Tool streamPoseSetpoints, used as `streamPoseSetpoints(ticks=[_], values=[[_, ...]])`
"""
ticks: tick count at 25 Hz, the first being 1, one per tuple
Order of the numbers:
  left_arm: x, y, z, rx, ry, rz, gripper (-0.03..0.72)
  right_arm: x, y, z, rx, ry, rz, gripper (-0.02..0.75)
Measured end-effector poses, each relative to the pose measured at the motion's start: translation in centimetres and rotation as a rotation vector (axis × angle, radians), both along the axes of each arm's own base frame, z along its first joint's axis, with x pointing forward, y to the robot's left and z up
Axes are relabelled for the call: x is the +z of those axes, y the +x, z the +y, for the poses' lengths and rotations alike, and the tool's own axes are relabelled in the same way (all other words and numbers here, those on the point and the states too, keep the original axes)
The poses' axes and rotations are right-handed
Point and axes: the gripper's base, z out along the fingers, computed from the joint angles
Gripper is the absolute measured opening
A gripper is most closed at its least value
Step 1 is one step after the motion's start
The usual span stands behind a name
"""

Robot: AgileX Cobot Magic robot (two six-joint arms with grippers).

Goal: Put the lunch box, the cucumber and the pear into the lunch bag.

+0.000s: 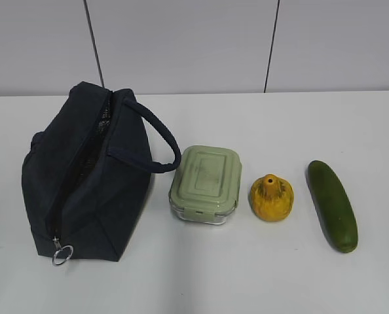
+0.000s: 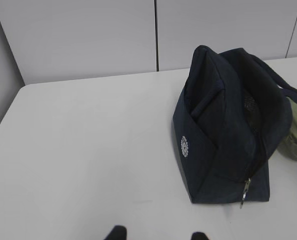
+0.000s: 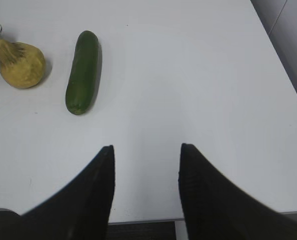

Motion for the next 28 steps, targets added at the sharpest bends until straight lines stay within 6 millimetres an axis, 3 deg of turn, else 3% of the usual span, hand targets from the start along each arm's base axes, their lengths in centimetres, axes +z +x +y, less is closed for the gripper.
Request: streamPoseSetpoints(ticks=[17, 28], values=[[0.00, 0.00, 0.00, 0.000, 0.000, 0.000, 0.240, 0.01, 0.01, 0.00, 0.000, 0.000, -0.002, 0.337], [0.11, 0.07, 0.92, 0.065, 0.089, -0.015, 0.240, 0.01, 0.01, 0.00, 0.000, 0.000, -0.002, 0.337]])
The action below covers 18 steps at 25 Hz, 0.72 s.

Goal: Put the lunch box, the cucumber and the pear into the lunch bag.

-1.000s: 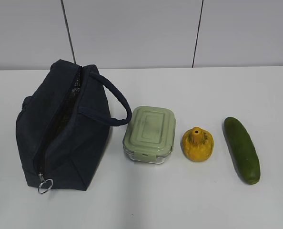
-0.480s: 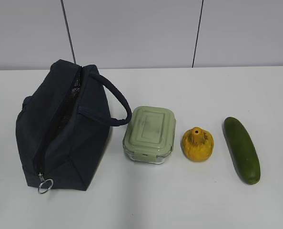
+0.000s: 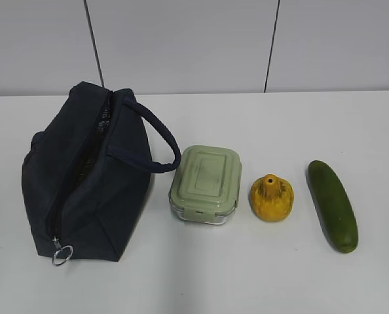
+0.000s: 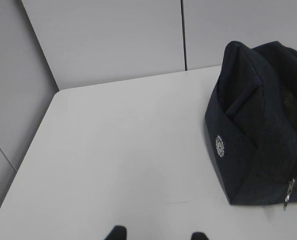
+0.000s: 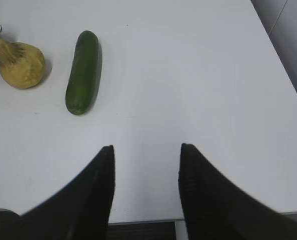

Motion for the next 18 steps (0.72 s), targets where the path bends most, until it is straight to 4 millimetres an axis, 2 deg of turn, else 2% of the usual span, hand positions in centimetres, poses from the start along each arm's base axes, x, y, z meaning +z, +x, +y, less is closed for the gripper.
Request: streamPoseSetpoints(ticks=[10, 13, 18], values=[[0.1, 0.2, -1.2, -0.226, -0.127, 0.066, 0.240, 0.0, 0.2, 0.2, 0.023, 0.020, 0.013, 0.337], [0.9, 1.7, -1.5, -0.275, -0.126, 0.145, 0.251, 0.2, 1.3, 0.2, 0.037, 0.021, 0.075, 0.337], [2.5, 6.7, -4.0, -0.371, -0.236, 0.249, 0.286, 0.7, 3.9, 0.5, 0.059, 0.046, 0.168, 0.337]])
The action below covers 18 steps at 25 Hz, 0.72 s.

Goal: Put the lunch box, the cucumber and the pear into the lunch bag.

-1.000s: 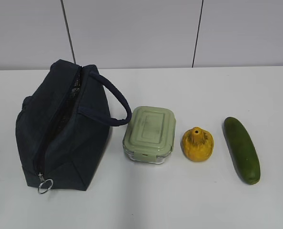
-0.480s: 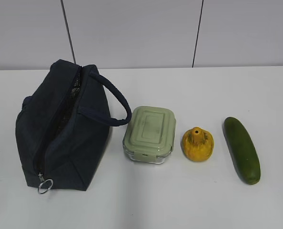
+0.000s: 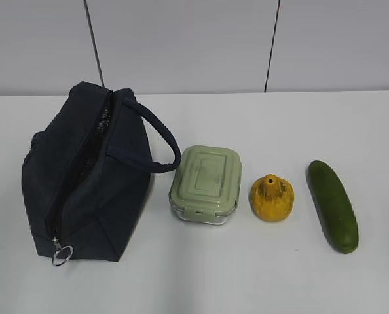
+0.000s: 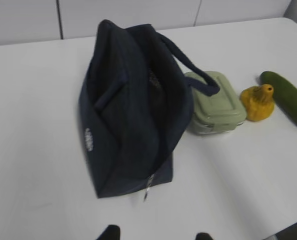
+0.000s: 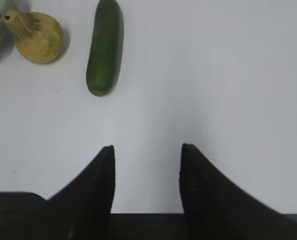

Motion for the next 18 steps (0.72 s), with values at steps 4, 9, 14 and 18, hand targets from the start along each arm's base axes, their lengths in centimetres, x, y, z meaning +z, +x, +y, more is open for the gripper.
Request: streamPoseSetpoints(ticks=[4, 9, 14, 18], values=[[0.2, 4.8, -1.7, -0.037, 0.007, 0.087, 0.310, 1.0, 3.8, 0.6, 0.024, 0.072, 0.086, 0.337], [0.2, 9.7, -3.7, -0.122, 0.020, 0.176, 0.368, 1.2, 9.3, 1.1, 0.023, 0.133, 0.223, 0.337], [-1.2, 13.5, -4.7, -0.140, 0.051, 0.243, 0.382, 1.1, 14.0, 1.2, 0.030, 0.136, 0.288, 0.337], [-2.3, 15.4, -3.9, -0.095, 0.054, 0.263, 0.382, 1.0, 17.1, 1.4, 0.036, 0.144, 0.309, 0.337]])
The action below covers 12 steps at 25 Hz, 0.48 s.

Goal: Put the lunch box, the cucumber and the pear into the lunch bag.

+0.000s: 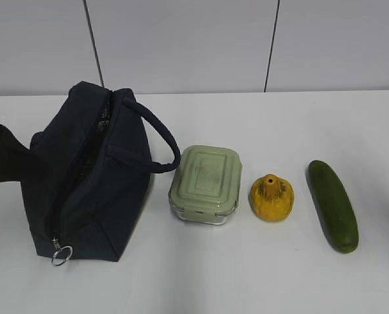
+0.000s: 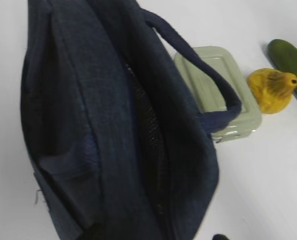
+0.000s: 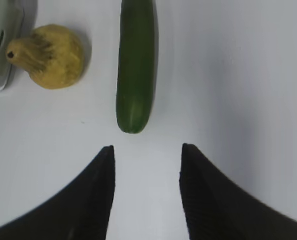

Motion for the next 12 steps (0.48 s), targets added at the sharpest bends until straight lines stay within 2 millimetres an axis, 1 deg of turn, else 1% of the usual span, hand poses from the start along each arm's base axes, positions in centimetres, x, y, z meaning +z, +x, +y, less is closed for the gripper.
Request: streamPoseSetpoints(ticks=[3, 8, 12], values=[[-0.5, 0.9, 0.5, 0.036, 0.003, 0.003, 0.382, -0.2, 1.6, 0.0, 0.003, 0.001, 0.015, 0.337], [-1.1, 1.5, 0.5, 0.046, 0.002, 0.017, 0.382, -0.8, 3.8, 0.1, 0.021, -0.006, 0.027, 0.337], [-2.6, 2.5, 0.3, 0.047, 0.009, 0.078, 0.376, -1.7, 5.3, 0.1, 0.036, -0.014, 0.054, 0.337]])
